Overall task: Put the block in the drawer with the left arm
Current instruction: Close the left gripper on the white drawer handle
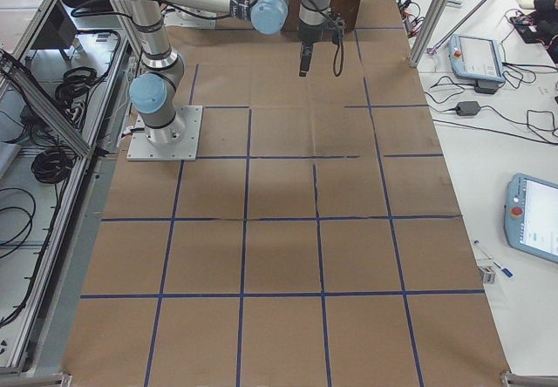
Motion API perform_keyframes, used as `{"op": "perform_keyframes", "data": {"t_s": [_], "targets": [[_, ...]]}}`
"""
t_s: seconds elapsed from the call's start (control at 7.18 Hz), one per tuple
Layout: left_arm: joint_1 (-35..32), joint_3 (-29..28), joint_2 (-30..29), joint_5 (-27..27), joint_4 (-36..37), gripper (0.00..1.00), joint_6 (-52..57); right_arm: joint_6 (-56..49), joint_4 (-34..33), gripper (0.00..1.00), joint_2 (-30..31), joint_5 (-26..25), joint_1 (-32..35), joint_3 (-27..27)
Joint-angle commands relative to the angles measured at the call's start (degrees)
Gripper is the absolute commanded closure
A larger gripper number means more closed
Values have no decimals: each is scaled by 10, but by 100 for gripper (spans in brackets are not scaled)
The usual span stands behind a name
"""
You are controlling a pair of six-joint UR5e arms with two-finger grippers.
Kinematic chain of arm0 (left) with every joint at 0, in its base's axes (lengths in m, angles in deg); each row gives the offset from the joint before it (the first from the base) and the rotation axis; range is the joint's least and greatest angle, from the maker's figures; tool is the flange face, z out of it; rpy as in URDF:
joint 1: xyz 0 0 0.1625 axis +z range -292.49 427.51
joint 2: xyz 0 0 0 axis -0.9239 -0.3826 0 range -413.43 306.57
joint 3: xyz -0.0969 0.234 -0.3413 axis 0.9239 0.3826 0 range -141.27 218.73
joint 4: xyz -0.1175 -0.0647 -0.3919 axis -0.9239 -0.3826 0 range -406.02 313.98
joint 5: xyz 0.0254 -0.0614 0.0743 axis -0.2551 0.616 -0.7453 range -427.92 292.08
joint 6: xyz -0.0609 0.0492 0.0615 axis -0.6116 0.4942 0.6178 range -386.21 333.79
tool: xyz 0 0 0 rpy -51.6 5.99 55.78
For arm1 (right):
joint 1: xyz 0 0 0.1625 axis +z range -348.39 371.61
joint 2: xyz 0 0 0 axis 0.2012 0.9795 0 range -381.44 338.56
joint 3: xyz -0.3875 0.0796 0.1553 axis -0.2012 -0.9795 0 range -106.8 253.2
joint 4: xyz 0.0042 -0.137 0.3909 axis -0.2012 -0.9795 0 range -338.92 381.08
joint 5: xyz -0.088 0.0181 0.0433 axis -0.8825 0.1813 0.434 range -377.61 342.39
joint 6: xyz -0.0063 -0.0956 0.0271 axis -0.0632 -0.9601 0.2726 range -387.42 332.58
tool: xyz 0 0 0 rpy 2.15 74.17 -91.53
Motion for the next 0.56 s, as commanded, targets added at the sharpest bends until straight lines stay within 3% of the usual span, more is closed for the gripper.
{"op": "perform_keyframes", "data": {"t_s": [0.0, 0.42], "targets": [[1, 0, -2, -1, 0, 1, 0, -1, 0, 0, 0, 0, 0, 0], [2, 1, -10, -5, 0, 1, 45, 0, 0, 0, 1, 0, 0, 0]]}}
